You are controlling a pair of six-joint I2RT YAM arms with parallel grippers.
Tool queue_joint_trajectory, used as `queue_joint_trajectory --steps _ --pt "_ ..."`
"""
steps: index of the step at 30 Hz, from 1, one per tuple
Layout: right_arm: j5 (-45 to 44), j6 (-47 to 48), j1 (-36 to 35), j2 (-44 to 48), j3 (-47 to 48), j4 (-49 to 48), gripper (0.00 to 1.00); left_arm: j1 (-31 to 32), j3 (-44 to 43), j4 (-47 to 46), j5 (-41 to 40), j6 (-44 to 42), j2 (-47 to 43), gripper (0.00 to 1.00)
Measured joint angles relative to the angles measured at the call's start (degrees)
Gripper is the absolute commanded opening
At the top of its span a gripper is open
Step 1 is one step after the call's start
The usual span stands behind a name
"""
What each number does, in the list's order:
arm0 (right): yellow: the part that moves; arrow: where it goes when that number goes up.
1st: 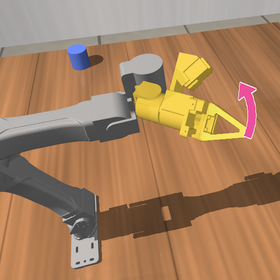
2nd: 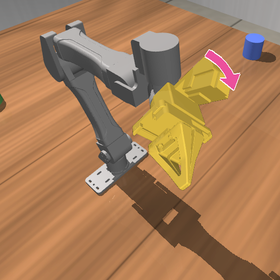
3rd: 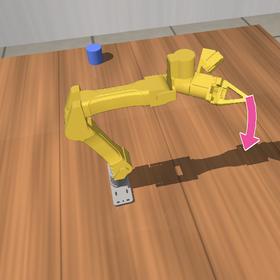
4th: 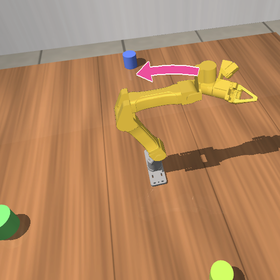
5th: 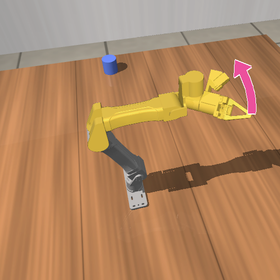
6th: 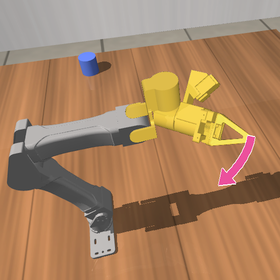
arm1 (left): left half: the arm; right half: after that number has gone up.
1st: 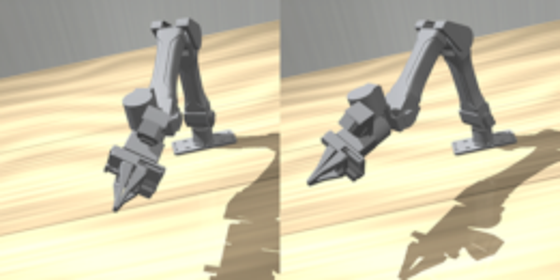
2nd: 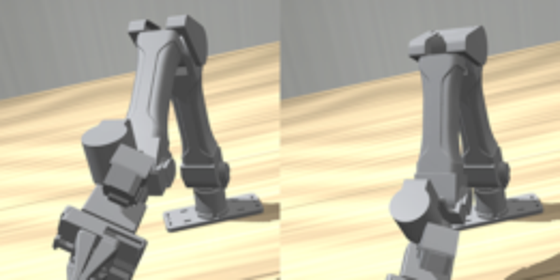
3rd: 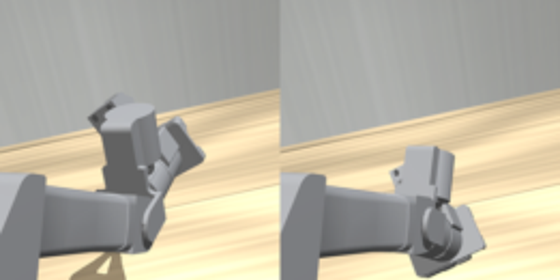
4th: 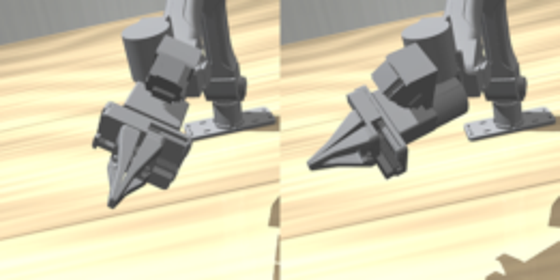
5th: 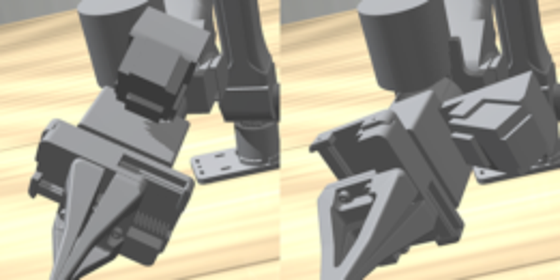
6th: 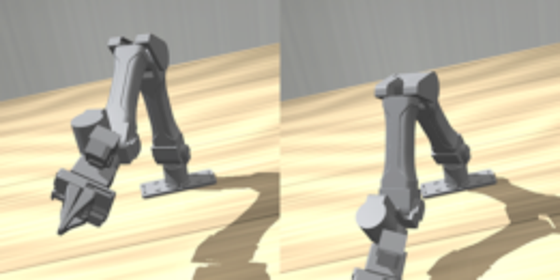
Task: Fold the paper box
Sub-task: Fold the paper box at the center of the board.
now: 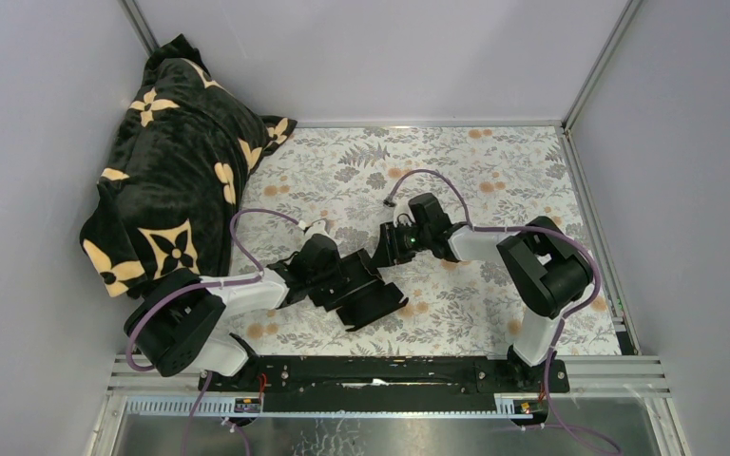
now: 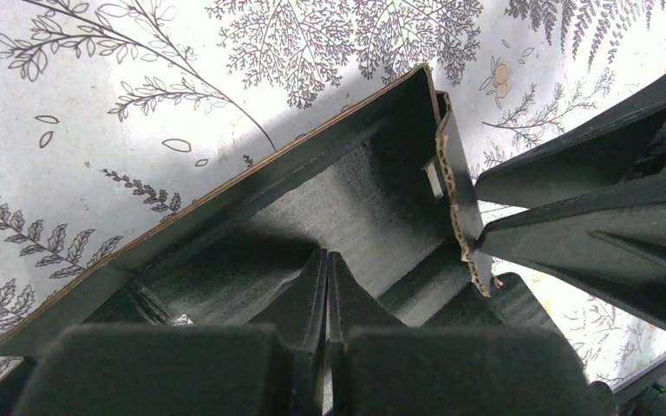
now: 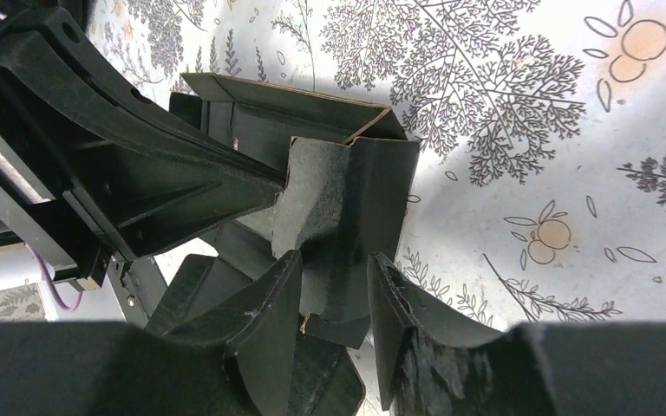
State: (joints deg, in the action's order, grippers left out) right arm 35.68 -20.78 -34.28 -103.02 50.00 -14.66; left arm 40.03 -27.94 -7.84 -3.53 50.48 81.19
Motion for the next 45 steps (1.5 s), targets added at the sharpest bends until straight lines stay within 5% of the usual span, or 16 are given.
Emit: queue_joint_trajectory --steps 45 --pt "-0.15 3.06 -0.83 -1.97 1.44 1.11 0.60 0.50 -1.18 0.13 0.13 -0.07 1.14 0.03"
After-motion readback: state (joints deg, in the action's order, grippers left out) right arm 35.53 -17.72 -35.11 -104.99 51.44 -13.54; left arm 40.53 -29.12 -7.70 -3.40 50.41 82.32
